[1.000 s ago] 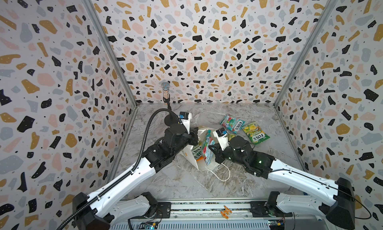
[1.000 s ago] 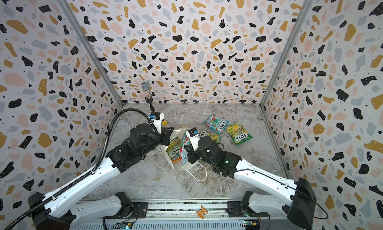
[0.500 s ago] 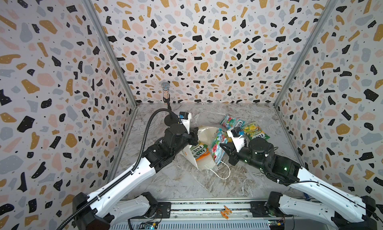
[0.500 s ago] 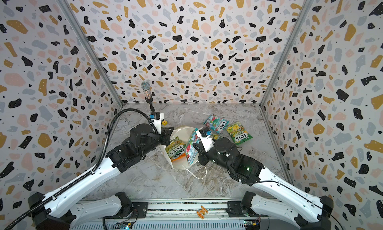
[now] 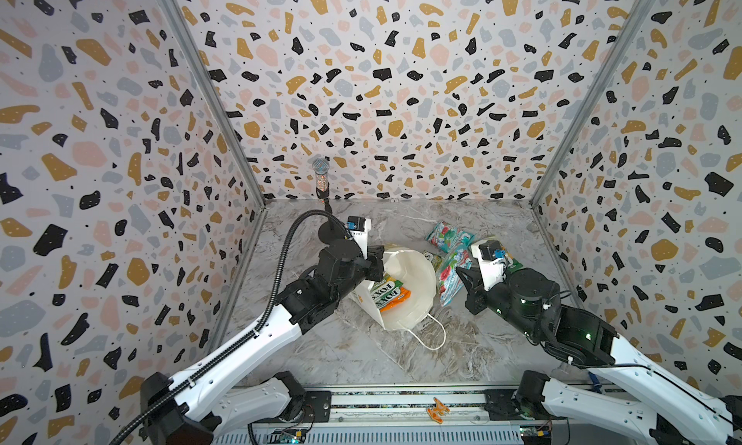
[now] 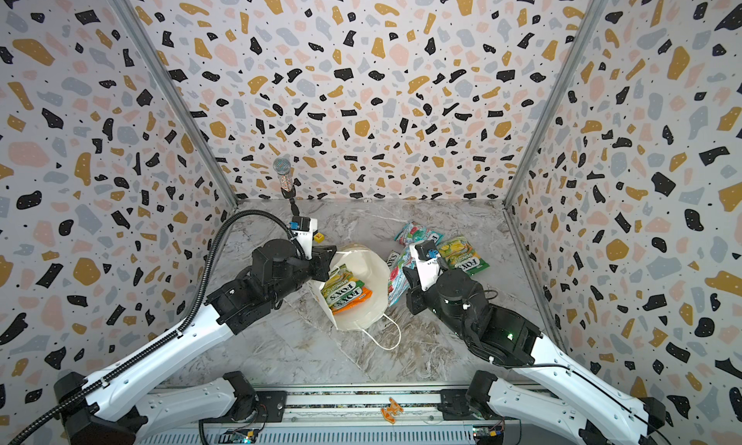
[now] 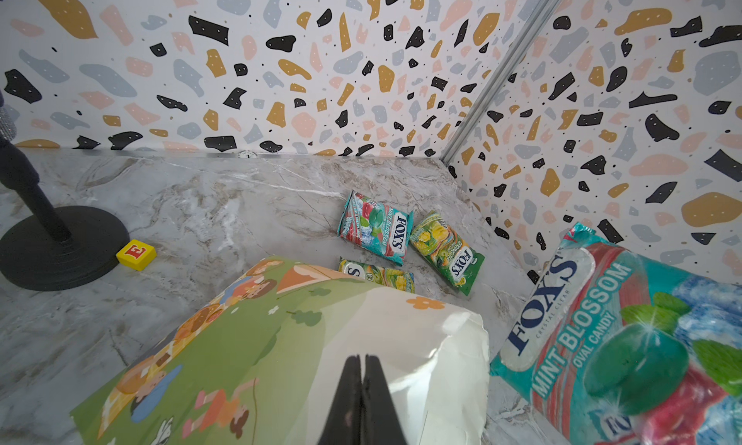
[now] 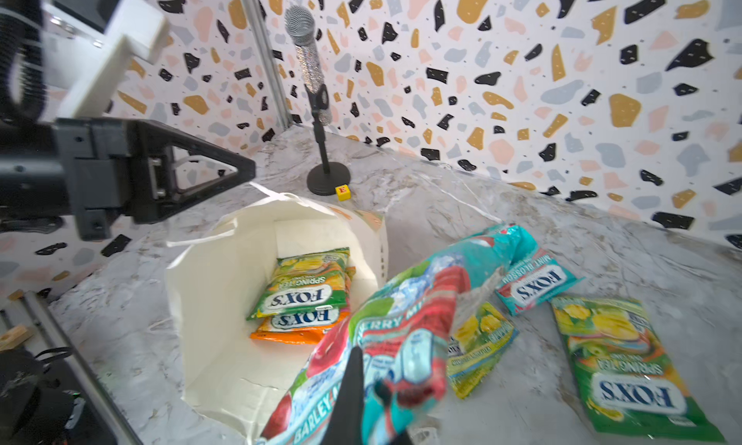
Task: Take the snacks out of the paper bag
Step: 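Lower the teal mint packet beside the other packets and release it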
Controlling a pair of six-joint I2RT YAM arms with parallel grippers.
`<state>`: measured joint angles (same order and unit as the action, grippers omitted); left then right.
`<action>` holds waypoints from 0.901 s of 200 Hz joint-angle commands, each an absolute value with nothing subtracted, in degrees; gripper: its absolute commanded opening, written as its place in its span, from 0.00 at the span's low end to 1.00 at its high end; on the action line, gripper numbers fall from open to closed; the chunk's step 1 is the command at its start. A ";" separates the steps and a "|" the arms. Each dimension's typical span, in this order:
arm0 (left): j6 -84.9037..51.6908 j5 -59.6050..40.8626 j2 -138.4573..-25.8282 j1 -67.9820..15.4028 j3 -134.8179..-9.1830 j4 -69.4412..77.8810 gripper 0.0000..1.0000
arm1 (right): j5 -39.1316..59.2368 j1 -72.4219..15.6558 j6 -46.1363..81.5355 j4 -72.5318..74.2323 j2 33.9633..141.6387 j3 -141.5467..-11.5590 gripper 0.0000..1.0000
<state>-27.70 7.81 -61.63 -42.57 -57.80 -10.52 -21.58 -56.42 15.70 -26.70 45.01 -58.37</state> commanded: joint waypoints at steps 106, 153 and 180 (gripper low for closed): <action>-27.60 7.72 -60.78 -42.80 -57.92 -9.33 0.00 | 0.24 -21.00 13.77 -28.64 45.54 -49.67 0.00; -27.25 7.91 -60.64 -42.79 -58.26 -9.52 0.00 | 10.51 -14.81 11.55 -23.79 50.73 -45.64 0.00; -27.16 7.73 -60.78 -42.74 -58.44 -9.52 0.00 | 15.46 -12.57 10.64 -19.92 54.23 -44.37 0.00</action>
<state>-27.68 7.70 -61.63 -42.57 -57.80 -10.55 8.43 -14.11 12.58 -26.85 52.82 -44.40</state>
